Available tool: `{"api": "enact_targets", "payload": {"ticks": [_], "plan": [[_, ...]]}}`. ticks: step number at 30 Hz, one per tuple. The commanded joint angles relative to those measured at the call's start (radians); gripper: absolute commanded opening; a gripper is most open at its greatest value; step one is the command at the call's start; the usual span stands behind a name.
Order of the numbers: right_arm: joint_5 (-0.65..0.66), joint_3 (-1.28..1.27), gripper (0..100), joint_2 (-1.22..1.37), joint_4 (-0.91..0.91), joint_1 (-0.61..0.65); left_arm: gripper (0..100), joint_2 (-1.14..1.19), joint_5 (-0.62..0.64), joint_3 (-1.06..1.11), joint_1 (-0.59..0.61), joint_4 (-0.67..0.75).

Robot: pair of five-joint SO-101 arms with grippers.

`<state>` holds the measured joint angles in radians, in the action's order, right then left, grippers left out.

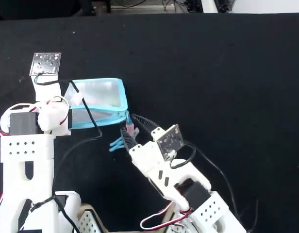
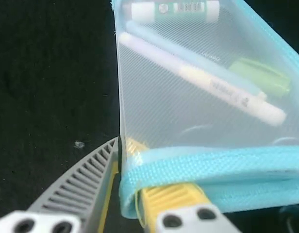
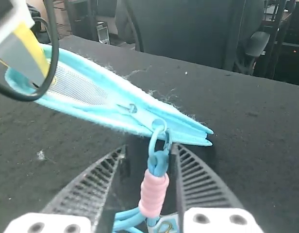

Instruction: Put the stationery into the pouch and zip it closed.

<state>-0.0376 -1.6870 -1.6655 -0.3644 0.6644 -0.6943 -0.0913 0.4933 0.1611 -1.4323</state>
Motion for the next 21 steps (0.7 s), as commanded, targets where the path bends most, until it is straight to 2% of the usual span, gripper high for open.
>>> {"api": "enact_targets", "payload": {"ticks": [1,5,13,18,21], "plan": [[-0.003,-0.001,17.3,0.001,0.015,-0.008,3,0.008,0.015,0.03,0.005,-0.005],[0.083,-0.008,17.3,0.002,0.015,-0.014,3,0.008,0.015,0.03,0.005,-0.005],[0.084,0.012,17.3,0.002,0.014,-0.078,3,0.008,0.017,0.03,0.005,-0.005],[0.083,0.111,17.3,0.002,-0.135,-0.072,3,0.008,0.015,0.03,0.005,-0.003],[0.083,0.128,17.3,0.002,-0.155,-0.072,3,0.008,0.015,0.03,0.005,-0.002]]}}
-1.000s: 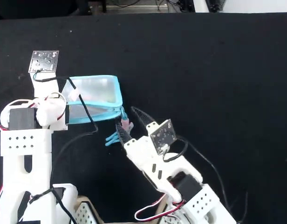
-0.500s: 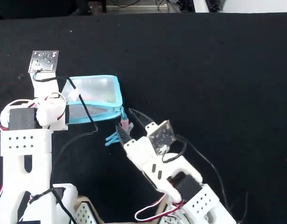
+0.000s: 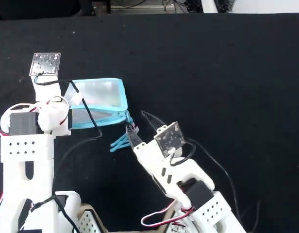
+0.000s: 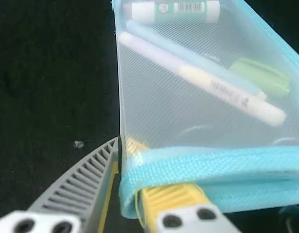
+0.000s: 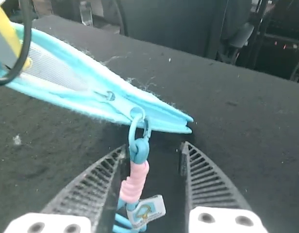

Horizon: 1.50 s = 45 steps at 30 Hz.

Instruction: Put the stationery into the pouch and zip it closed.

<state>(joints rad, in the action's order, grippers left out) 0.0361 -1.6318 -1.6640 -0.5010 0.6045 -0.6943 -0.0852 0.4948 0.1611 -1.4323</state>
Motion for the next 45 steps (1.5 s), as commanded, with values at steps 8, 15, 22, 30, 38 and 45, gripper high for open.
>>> {"api": "enact_targets", "payload": {"ticks": [8,15,22,30,38,45], "plan": [[0.009,0.104,17.3,0.001,-0.031,-0.012,3,0.008,0.009,0.028,0.005,-0.002],[0.009,0.249,17.3,0.09,-0.193,-0.006,3,0.008,0.009,0.028,0.005,-0.002],[0.009,0.41,17.3,0.358,-0.236,0.041,3,0.008,0.009,0.028,0.005,-0.003],[0.015,0.39,17.5,0.406,-0.132,0.021,3,0.008,0.009,0.028,0.005,-0.002],[0.011,0.268,17.5,0.407,0.043,0.021,3,0.008,0.009,0.028,0.005,-0.003],[0.011,0.292,17.5,0.545,0.114,0.02,3,0.008,0.009,0.028,0.005,-0.005]]}}
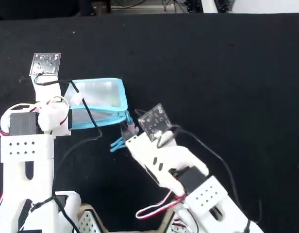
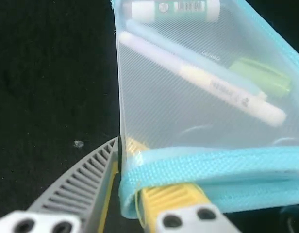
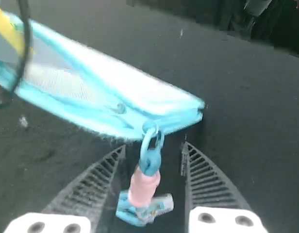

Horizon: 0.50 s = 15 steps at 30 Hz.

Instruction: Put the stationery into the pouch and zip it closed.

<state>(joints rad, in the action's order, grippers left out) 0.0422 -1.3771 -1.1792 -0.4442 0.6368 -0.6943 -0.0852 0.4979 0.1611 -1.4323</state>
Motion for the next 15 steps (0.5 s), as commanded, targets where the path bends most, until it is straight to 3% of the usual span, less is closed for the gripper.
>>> {"api": "enact_targets", "payload": {"ticks": [1,7,11,15], "plan": [[0.005,0.05,17.4,0.091,0.072,-0.012,3,0.008,0.009,0.025,0.005,-0.005],[0.009,0.128,16.8,0.205,0.08,-0.012,3,0.008,0.009,0.025,0.005,-0.005],[0.012,0.15,0.3,0.205,0.08,-0.031,3,0.008,0.009,0.025,0.005,-0.005],[0.011,0.159,4.1,0.165,0.08,-0.086,3,0.008,0.009,0.025,0.005,-0.005]]}}
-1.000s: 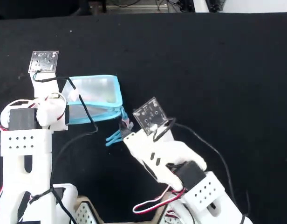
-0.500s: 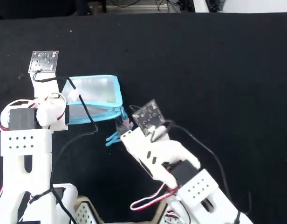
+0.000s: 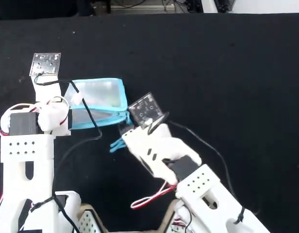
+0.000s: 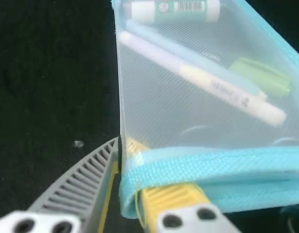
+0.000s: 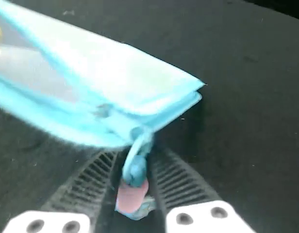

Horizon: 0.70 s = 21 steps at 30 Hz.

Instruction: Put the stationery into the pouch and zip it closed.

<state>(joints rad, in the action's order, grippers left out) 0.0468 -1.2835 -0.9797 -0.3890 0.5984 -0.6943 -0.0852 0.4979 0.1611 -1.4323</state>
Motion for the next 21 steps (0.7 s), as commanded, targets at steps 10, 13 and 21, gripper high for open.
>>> {"api": "enact_targets", "payload": {"ticks": [10,13,21], "plan": [[0.008,0.059,4.4,-0.283,-0.17,-0.066,3,0.008,0.009,0.025,0.005,-0.005],[0.008,0.045,4.7,-0.328,-0.187,-0.048,3,0.008,0.009,0.025,0.005,-0.005],[0.008,-0.028,14.3,-0.249,-0.054,-0.028,3,0.008,0.009,0.025,0.005,-0.006]]}}
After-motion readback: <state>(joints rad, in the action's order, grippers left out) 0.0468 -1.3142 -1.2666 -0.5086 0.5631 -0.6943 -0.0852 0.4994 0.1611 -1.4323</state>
